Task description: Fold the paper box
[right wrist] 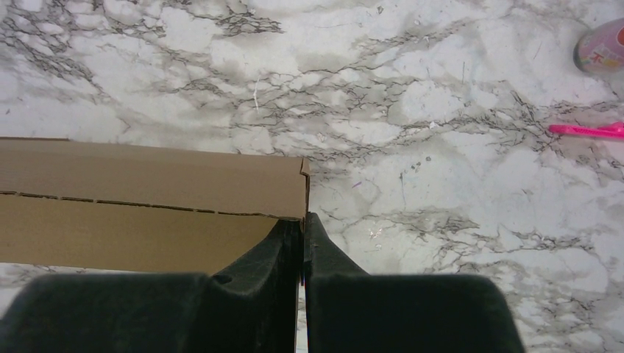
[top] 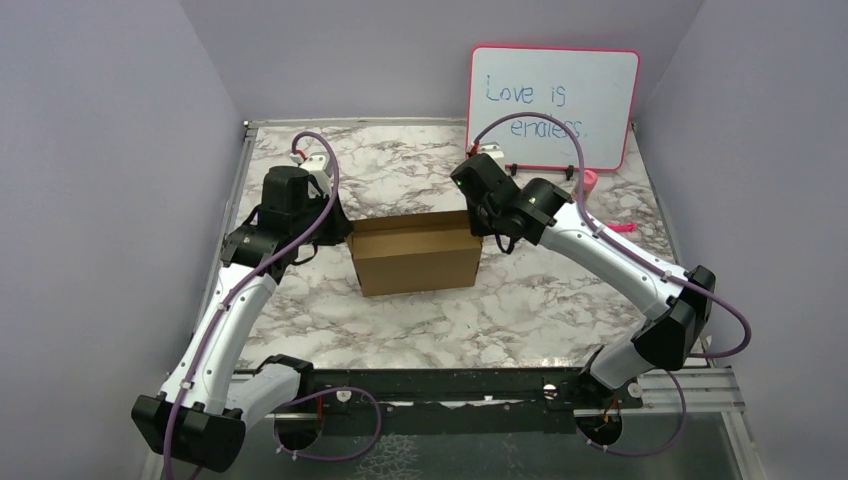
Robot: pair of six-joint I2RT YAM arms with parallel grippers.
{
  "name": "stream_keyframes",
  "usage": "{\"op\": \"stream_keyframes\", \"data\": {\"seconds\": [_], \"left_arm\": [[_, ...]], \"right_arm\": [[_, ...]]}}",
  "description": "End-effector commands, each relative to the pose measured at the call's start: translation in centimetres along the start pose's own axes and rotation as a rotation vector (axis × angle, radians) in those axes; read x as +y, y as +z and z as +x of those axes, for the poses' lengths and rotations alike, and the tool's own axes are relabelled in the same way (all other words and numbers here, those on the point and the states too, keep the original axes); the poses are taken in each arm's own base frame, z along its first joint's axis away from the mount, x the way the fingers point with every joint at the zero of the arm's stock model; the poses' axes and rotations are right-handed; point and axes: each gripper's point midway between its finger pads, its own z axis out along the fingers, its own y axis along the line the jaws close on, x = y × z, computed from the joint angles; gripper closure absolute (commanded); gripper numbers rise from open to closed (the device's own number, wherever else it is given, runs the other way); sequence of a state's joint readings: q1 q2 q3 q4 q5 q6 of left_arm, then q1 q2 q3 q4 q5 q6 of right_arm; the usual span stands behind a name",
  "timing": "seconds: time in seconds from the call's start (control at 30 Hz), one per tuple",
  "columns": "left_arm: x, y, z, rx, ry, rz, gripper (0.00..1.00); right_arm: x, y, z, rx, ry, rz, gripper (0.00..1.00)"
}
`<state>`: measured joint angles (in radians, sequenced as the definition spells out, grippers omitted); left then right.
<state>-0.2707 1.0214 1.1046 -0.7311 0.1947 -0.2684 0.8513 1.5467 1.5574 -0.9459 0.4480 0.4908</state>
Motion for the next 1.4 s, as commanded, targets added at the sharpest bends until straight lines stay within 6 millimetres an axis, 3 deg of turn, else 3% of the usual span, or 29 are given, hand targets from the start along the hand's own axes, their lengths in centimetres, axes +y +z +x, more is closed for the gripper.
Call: {"op": "stream_keyframes", "data": {"seconds": [0.0,0.43,0.97,1.37], "left_arm": [[-0.4,0.0,0.5,0.008,-0.004,0.013,0.88],[-0.8,0.2,0.6,0.010,-0.005,0.030,0.88],[-1.4,0.1,0.7,0.006,0.009,0.033,0.88],[-2.5,1.1,2.8,0.029,-0.044,0.006,0.89]], "right_arm": [[2.1,0.4,0.8,0.033,0.048,-0.078,0.91],[3.2,0.0,0.5,0.014,0.111,-0.141,0.91],[2.8,0.5,1.1,0.012,0.116,-0.125,0.91],[2.9,1.4,2.3,0.011,0.156,-0.132,0.91]]}}
